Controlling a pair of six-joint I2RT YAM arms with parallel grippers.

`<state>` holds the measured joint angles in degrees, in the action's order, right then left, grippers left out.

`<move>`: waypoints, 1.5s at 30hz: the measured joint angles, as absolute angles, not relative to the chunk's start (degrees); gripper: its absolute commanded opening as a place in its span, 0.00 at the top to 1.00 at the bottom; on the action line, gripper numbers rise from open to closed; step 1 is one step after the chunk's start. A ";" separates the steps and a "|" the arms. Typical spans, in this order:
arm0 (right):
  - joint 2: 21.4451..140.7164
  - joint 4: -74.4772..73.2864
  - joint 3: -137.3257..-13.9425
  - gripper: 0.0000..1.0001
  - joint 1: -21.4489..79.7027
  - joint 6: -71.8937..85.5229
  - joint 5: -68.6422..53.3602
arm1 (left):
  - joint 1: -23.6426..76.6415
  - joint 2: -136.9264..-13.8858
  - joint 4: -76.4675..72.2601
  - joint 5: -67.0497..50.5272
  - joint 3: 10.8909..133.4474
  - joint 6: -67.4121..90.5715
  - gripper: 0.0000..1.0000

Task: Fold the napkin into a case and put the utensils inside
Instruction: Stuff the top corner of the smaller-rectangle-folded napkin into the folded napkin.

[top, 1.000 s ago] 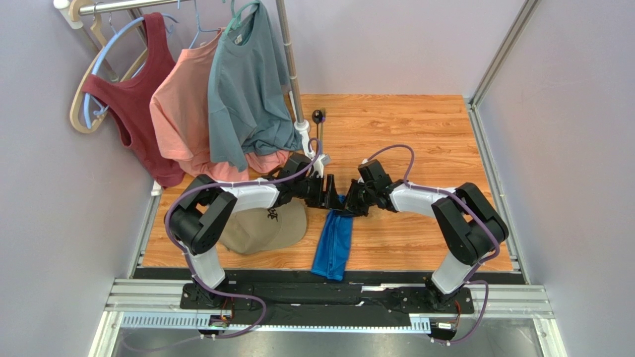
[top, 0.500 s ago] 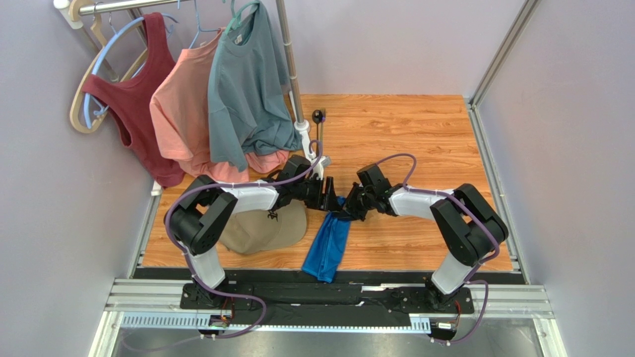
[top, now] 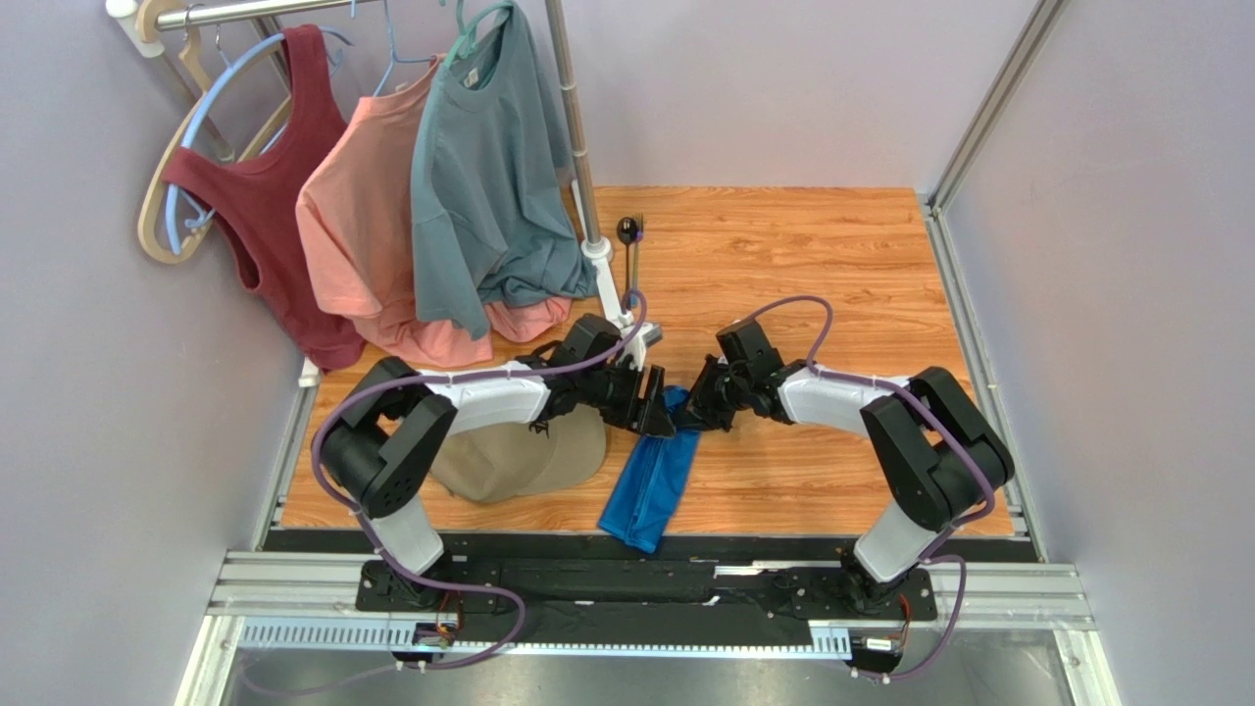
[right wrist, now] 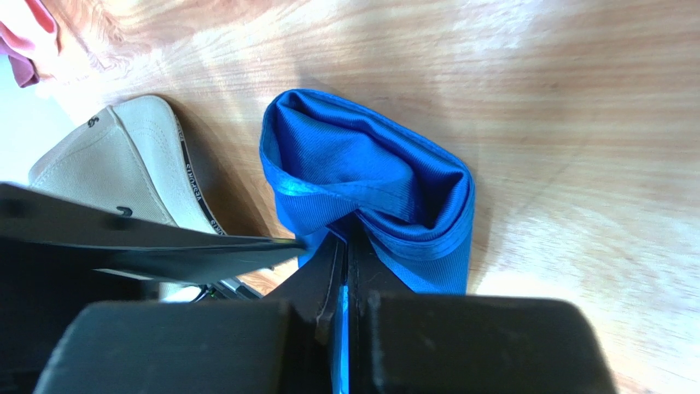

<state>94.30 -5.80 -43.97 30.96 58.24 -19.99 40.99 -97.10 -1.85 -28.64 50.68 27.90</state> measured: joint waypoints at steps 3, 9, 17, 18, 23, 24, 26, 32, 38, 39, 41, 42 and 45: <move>94.11 -6.20 -43.97 1.00 30.46 57.49 -20.01 | 42.92 -99.09 -0.93 -28.51 50.68 27.92 0.34; 94.11 -7.29 -44.18 1.00 30.28 57.06 -20.05 | 44.58 -99.74 0.67 -27.14 51.13 27.44 0.34; 94.54 -7.27 -45.04 1.00 30.28 56.88 -20.27 | 44.60 -97.71 4.40 -24.38 51.44 25.54 0.36; 94.70 -7.27 -45.04 1.00 30.28 56.86 -20.29 | 44.60 -96.99 5.39 -23.62 51.46 25.08 0.38; 94.94 -7.27 -45.04 1.00 30.28 56.47 -20.47 | 44.58 -94.19 8.10 -20.80 51.86 23.38 0.74; 94.94 -7.27 -45.06 1.00 30.28 56.40 -20.49 | 44.58 -94.13 8.40 -20.40 52.07 23.16 0.75; 94.94 -7.29 -45.06 1.00 30.28 56.18 -20.53 | 44.51 -94.13 8.75 -19.59 52.14 22.87 0.78; 94.94 -7.31 -45.06 1.00 30.28 56.03 -20.60 | 44.42 -97.25 10.07 -16.93 53.15 22.85 0.84; 94.94 -7.46 -45.17 1.00 30.28 56.07 -20.69 | 44.27 -99.46 9.02 -15.86 53.21 23.68 0.96; 94.94 -7.46 -45.21 1.00 30.28 56.12 -20.69 | 44.25 -99.68 8.60 -16.12 53.23 24.05 0.97; 94.96 -7.44 -45.43 1.00 30.28 56.58 -20.69 | 44.27 -100.18 7.35 -16.71 53.28 25.06 1.00; 94.96 -7.42 -45.54 1.00 30.28 57.08 -20.69 | 44.27 -100.51 6.59 -17.12 53.28 25.67 1.00; 94.94 -7.29 -45.60 1.00 30.30 58.78 -20.45 | 44.42 -101.43 4.23 -18.09 53.28 27.51 1.00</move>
<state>94.94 -7.29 -45.60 30.30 58.78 -20.45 44.42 -101.43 4.23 -18.09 53.28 27.51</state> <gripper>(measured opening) 0.012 0.008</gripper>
